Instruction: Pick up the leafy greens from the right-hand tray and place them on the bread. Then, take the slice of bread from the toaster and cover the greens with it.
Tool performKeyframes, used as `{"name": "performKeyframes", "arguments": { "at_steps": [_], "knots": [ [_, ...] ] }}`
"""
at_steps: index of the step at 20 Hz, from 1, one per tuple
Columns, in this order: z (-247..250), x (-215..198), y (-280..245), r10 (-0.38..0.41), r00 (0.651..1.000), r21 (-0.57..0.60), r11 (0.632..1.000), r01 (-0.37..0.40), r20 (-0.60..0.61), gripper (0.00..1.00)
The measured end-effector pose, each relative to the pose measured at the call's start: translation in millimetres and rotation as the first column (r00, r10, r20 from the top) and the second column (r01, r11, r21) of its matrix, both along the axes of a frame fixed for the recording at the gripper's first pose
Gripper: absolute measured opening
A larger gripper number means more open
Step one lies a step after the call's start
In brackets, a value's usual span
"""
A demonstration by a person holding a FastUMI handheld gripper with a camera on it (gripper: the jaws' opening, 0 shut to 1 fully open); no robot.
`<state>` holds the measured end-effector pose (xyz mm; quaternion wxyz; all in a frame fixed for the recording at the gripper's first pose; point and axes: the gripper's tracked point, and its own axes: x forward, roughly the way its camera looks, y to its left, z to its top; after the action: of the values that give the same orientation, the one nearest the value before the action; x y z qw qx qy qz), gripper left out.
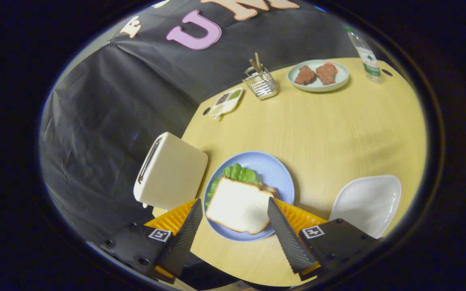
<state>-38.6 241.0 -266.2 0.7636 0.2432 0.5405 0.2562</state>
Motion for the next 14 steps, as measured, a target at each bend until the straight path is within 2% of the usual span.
{"name": "performKeyframes", "arguments": {
  "at_steps": [4, 8, 11, 14],
  "knots": [
    [53, 14, -11, -0.037, 0.987, 0.022, 0.999, 0.034, 0.158, 1.0],
    [87, 32, -31, -0.082, 0.943, -0.022, 0.995, 0.094, 0.324, 1.0],
    [115, 35, -58, -0.104, 0.887, -0.085, 0.984, 0.159, 0.451, 1.0],
    [144, 40, -88, -0.154, 0.813, -0.124, 0.956, 0.267, 0.562, 1.0]
  ]
}}
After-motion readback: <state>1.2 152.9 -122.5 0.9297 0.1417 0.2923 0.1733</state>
